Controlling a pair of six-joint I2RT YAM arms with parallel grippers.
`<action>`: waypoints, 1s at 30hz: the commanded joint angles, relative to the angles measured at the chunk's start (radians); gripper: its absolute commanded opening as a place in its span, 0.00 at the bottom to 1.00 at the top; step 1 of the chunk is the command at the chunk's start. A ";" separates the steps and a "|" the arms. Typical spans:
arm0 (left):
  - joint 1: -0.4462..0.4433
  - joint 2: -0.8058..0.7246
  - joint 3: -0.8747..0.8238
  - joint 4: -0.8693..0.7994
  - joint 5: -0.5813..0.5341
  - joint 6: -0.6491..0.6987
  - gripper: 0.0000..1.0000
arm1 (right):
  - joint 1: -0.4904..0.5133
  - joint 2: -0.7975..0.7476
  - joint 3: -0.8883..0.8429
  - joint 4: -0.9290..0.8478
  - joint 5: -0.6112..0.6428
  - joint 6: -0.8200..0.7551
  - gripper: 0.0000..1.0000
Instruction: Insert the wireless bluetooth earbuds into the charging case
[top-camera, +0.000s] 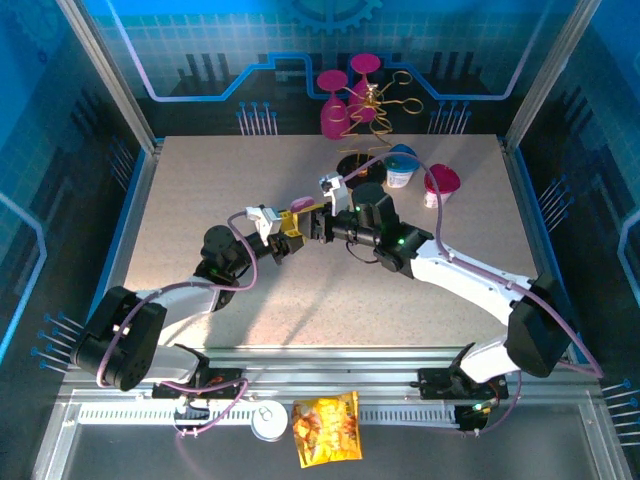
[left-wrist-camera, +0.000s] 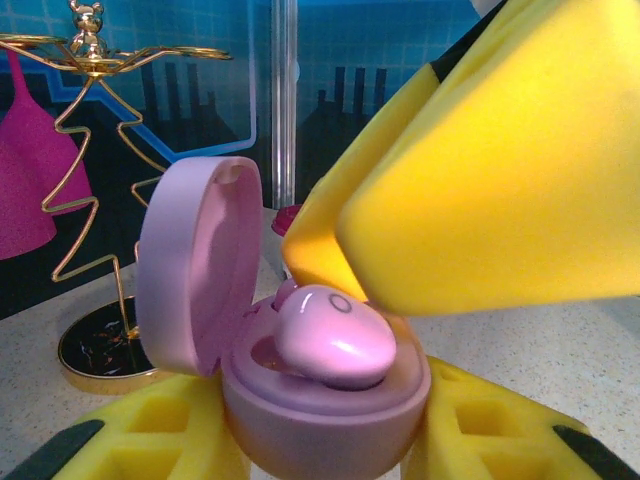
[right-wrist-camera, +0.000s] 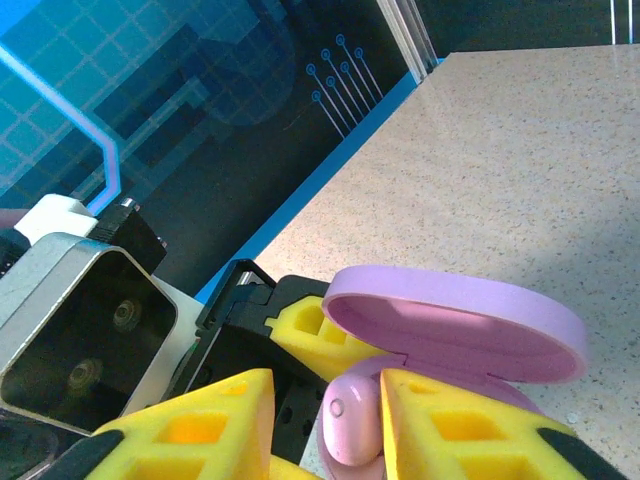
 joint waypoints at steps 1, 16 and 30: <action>-0.006 -0.012 0.023 0.044 0.027 0.014 0.30 | -0.012 -0.027 0.013 -0.027 0.042 -0.024 0.35; -0.006 -0.002 0.009 0.022 0.056 0.067 0.30 | -0.023 -0.147 -0.008 -0.036 0.092 -0.102 0.52; -0.006 -0.048 -0.003 -0.043 0.083 0.087 0.30 | -0.061 0.151 0.382 -0.530 0.077 -0.165 0.52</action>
